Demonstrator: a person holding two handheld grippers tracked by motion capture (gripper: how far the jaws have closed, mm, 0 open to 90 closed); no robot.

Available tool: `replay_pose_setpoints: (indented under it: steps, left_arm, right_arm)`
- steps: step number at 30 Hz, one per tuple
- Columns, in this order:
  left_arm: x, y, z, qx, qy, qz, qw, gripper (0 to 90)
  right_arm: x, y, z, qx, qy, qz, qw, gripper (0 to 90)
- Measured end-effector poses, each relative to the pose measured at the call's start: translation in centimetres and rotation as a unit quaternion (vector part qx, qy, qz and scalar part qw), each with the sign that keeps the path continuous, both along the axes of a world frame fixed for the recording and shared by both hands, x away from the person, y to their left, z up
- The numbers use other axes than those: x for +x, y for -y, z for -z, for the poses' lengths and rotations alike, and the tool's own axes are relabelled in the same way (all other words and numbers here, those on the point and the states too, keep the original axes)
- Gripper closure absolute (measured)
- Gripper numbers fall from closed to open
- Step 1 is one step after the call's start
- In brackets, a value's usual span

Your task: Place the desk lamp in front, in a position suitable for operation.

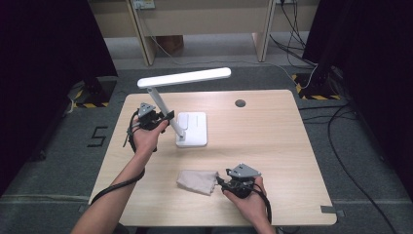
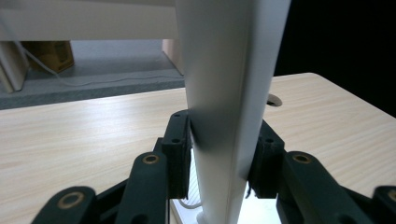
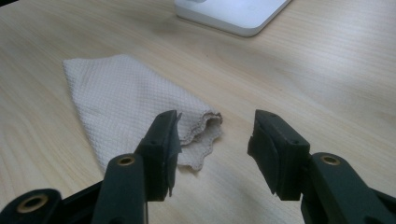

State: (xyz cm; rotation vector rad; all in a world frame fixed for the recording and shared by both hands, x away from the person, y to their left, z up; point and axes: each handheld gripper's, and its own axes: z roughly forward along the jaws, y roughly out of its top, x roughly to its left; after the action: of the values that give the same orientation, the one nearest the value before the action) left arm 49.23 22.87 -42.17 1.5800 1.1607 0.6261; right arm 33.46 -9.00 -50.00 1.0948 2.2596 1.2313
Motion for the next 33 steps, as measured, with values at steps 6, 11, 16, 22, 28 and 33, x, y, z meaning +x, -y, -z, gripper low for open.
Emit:
replay_pose_setpoints:
  steps: [6, 11, 16, 22, 28, 33]
  left_arm:
    - [-0.2, 0.5, -0.2, 0.009, -0.007, -0.023, 0.9997, 67.5]
    - [-0.6, 0.9, -0.4, 0.012, -0.014, -0.040, 0.9990, 68.5]
    - [-1.1, 1.2, -0.5, 0.012, -0.020, -0.045, 0.9987, 68.5]
    - [-2.7, 1.6, -0.6, 0.012, -0.024, -0.044, 0.9987, 69.2]
    - [-4.2, 2.2, -0.5, 0.010, -0.020, -0.043, 0.9988, 69.5]
    - [-5.4, 2.5, -0.4, 0.009, -0.015, -0.039, 0.9991, 69.2]
  right_arm:
    - [-0.1, 0.0, 0.0, 0.003, -0.001, -0.001, 1.0000, 50.9]
    - [-0.1, 0.1, -0.1, 0.003, -0.004, 0.000, 1.0000, 50.7]
    - [-0.2, 0.1, -0.1, -0.001, -0.003, -0.004, 1.0000, 50.5]
    - [-0.5, -0.1, -0.3, 0.000, -0.004, -0.011, 0.9999, 50.2]
    - [-0.6, -0.4, -0.5, -0.002, -0.004, -0.017, 0.9998, 50.0]
    - [-0.8, -0.8, -0.5, 0.001, -0.006, -0.033, 0.9994, 48.8]
